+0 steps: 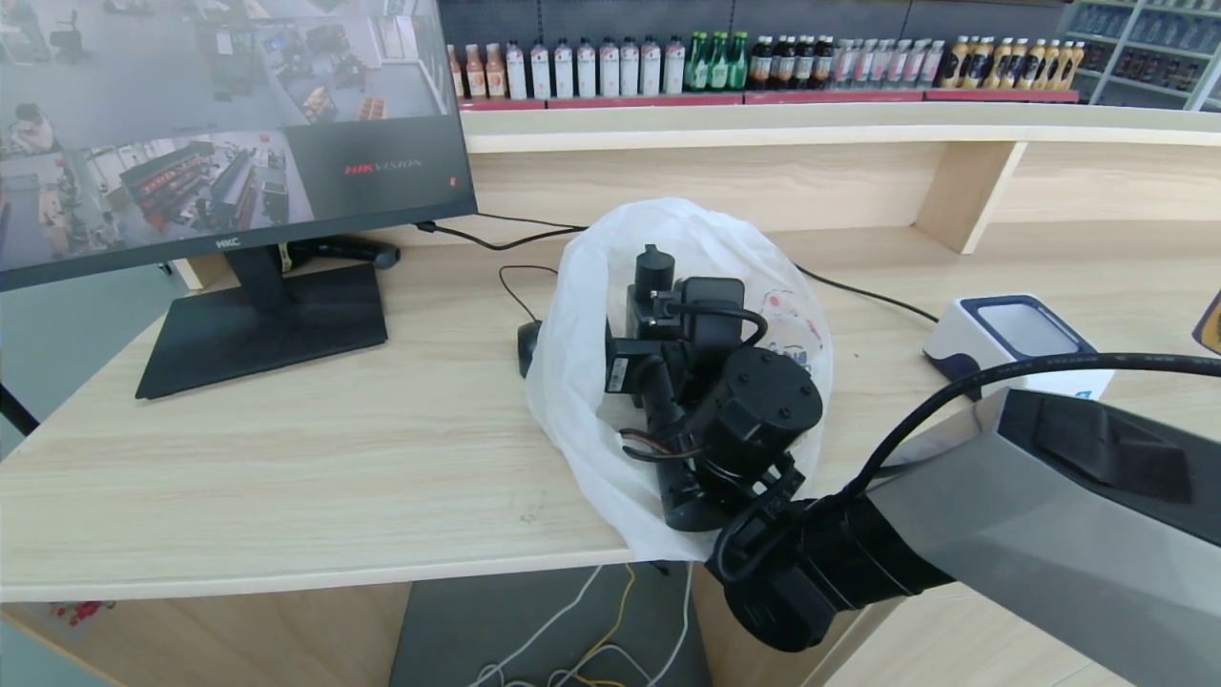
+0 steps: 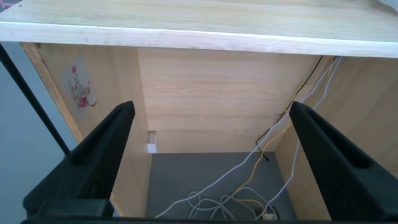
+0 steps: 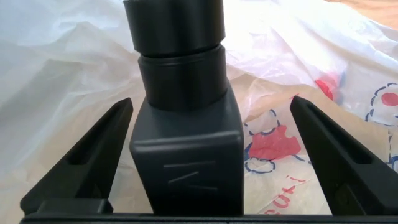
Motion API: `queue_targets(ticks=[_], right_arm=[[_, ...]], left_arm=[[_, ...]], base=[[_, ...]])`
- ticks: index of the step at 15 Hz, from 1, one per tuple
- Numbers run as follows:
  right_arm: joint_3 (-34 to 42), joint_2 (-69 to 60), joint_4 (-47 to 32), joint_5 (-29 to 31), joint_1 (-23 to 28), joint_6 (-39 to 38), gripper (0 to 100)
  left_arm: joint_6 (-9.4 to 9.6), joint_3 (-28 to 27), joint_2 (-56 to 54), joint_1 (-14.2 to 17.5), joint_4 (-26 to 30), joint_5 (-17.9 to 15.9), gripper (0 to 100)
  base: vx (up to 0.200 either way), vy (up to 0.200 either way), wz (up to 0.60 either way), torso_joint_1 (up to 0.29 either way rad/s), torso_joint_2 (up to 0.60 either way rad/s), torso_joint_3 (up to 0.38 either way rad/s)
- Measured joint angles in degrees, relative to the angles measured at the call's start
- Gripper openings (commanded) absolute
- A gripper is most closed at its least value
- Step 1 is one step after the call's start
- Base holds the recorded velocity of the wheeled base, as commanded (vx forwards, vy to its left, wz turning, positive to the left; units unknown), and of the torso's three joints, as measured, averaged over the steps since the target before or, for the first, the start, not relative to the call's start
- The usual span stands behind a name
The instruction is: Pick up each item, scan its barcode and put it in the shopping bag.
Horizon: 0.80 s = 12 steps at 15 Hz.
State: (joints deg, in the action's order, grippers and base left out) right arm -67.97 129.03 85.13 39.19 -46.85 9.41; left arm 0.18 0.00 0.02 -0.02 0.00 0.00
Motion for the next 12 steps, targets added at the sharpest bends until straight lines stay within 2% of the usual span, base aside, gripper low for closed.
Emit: queue_targets(ticks=[12], right_arm=[[1.9,-6.2,0.3,1.5,-3.2,4.7,100]], left_arm=[[-0.02,0.0,0.0,0.0,0.0,0.0,100]], base=[[0.0,0.0,0.0,0.0,0.0,0.0]])
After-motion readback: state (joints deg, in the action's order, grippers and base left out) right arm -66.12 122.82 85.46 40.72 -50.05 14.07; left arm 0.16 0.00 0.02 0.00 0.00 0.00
